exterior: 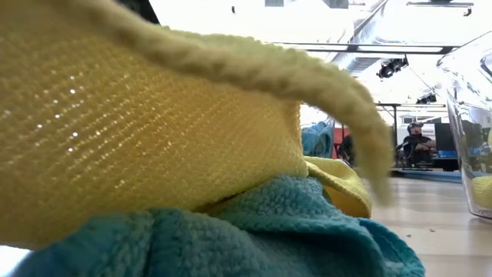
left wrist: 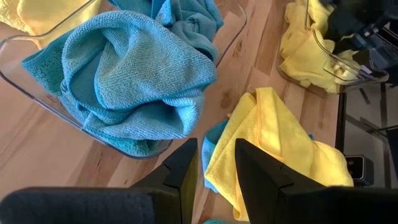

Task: Sort microfiber towel by color & place in baskets
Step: Put the yellow towel in the bottom transparent bin

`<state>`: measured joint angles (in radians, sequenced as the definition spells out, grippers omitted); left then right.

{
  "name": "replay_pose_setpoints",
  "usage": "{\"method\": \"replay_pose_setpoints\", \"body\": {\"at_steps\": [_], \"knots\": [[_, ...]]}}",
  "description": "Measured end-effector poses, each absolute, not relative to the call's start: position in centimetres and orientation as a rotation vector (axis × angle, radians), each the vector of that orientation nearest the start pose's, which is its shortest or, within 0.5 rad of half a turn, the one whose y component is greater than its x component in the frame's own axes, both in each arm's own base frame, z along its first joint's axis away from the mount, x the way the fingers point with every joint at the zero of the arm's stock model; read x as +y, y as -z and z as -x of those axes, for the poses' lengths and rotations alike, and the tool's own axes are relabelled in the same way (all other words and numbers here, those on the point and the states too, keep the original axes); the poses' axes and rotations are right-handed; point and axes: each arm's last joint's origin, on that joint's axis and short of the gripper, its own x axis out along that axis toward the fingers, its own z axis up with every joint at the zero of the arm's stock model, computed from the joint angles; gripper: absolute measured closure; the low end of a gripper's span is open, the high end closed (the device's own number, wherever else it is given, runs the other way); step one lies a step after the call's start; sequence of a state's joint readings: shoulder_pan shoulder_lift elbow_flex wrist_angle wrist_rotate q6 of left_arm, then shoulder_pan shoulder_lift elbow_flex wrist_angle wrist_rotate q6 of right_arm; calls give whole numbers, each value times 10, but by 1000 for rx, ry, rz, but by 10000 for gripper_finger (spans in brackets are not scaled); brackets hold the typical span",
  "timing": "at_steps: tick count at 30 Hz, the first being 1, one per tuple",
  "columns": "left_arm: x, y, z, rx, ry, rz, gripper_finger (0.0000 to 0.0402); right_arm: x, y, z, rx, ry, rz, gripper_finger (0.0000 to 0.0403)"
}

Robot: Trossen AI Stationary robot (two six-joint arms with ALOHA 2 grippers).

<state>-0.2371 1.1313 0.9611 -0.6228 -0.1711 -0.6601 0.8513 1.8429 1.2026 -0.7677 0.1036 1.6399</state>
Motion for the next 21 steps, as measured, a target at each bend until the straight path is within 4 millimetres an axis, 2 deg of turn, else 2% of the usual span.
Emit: {"method": "replay_pose_setpoints", "body": {"at_steps": [4, 14, 21], "knots": [[-48, -291, -222, 762, -191, 457, 308, 253, -161, -226, 1330, 521, -696, 368], [-48, -291, -222, 764, -180, 430, 308, 253, -173, -226, 1306, 473, -749, 368], [-48, -291, -222, 765, -174, 414, 308, 257, -180, -225, 1390, 446, -853, 368]]}}
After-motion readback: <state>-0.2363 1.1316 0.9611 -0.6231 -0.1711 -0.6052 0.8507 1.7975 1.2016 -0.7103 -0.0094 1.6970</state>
